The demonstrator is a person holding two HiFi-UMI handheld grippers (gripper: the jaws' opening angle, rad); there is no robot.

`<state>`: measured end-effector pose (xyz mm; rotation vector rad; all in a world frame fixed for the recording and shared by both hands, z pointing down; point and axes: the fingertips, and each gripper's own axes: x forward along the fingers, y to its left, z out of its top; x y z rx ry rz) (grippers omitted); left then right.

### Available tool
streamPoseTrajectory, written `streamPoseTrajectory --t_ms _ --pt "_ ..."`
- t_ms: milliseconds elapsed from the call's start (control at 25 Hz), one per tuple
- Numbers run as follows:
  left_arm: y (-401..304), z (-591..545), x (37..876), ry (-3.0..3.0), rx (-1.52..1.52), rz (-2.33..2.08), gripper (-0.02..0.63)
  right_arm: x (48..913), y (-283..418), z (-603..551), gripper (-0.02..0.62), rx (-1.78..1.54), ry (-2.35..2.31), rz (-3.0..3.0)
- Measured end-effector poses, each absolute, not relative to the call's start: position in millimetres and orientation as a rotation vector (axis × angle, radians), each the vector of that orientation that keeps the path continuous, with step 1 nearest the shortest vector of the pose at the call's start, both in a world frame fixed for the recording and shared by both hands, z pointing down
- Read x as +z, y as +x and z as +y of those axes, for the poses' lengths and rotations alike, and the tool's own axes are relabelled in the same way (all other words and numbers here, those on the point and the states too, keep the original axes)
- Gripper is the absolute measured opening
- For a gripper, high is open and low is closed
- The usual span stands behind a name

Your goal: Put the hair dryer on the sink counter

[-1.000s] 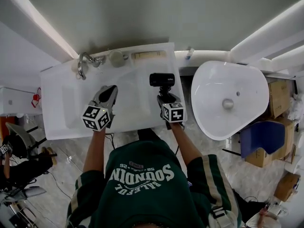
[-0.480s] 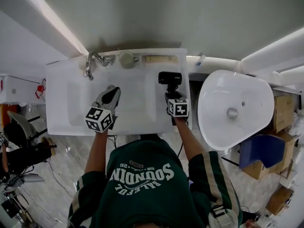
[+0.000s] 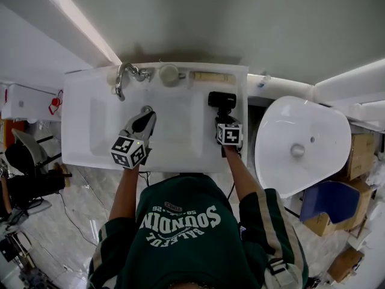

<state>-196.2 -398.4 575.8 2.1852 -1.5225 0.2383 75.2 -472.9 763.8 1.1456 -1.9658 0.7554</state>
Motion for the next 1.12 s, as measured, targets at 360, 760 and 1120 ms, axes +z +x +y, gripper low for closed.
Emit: streamPoseTrajectory --t_ms 360,760,1120 --pt "-191 -392 587 2.154 0.241 -1.516 0.051 772 77 -476 0.202 0.721 1.143 -1.932" --pt "-205 -399 579 2.195 0.217 -1.496 0.051 733 78 -471 0.202 0.75 1.217 -2.01" --pt "-214 -416 559 2.291 0.192 -1.45 0.051 665 39 -481 0.199 0.639 1.321 -2.167"
